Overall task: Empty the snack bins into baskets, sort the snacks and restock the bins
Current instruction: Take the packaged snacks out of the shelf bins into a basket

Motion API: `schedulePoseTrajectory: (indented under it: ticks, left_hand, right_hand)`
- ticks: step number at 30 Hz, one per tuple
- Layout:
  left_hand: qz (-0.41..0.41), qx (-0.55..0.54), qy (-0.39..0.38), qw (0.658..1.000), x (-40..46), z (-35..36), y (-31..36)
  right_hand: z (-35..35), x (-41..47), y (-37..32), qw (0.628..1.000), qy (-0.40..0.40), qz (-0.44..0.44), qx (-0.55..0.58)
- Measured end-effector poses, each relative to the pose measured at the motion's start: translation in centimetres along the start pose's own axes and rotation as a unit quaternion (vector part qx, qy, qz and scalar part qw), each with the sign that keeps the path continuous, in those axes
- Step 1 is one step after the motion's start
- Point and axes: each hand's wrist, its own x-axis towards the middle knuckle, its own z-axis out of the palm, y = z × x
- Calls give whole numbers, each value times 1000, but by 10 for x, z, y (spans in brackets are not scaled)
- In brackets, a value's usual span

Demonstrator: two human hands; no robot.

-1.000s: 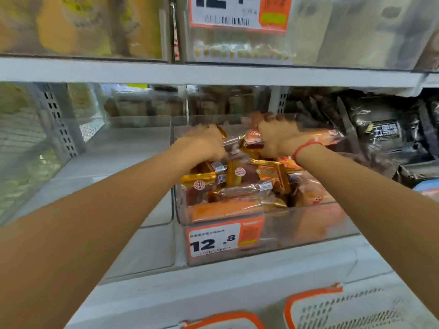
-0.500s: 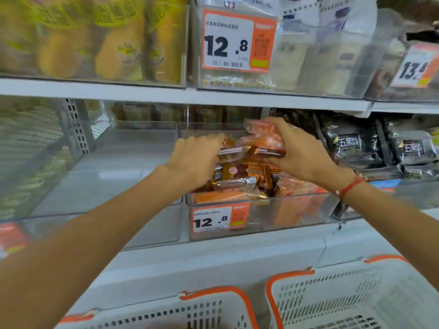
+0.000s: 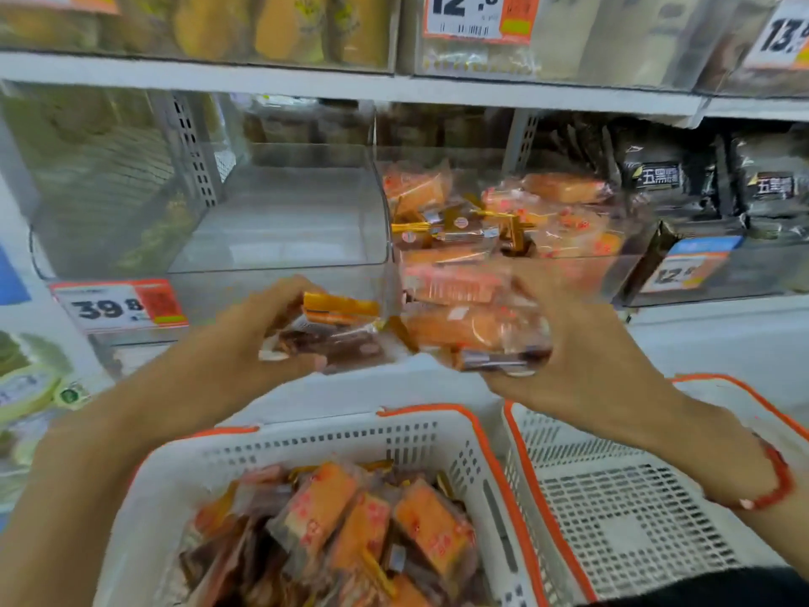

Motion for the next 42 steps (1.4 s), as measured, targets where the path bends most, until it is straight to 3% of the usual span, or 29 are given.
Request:
schedulePoseTrajectory:
  ticks: [3, 7, 12, 15, 18, 21, 23, 27, 29, 31, 34, 38, 42]
  left_hand:
    - [-49, -11, -25, 998, -29, 22, -23]
    - [-144, 64, -84, 984, -32, 55, -36]
    - [-158, 161, -68, 972, -17, 76, -32]
    - [-80, 140, 87, 983, 12, 66, -11]
    - [-11, 99, 223, 970, 54, 58, 17]
    - [22, 94, 209, 973, 107, 58, 36]
    - [31, 102, 141, 984, 142, 62, 40]
    - [7, 167, -50, 985, 196, 77, 30]
    - [-34, 150, -108, 982, 212, 80, 26]
    - [-50, 136, -126, 981, 222, 78, 25]
    - [-49, 147, -141, 978, 229, 72, 23]
    - [-40, 115, -188, 975, 229, 64, 21]
    - [-24, 146, -148, 978, 219, 63, 23]
  right_hand:
    - [31, -16, 1, 990, -126, 57, 24]
    - [79, -18, 21, 966, -236, 104, 23]
    - [100, -18, 32, 925, -373, 70, -22]
    - [82, -4, 27, 940, -331, 78, -29]
    - [44, 14, 26, 985, -160, 56, -25]
    - [1, 31, 43, 998, 46, 29, -15]
    - [-18, 47, 73, 990, 103, 50, -87]
    - [-40, 89, 139, 980, 87, 89, -156]
    - [-45, 119, 168, 978, 51, 124, -157]
    - [-46, 149, 191, 966, -17, 196, -166]
    - [-36, 175, 209, 923, -132, 209, -296]
    - [-25, 182, 201, 882, -53, 184, -430]
    - [-28, 165, 192, 889, -34, 117, -442]
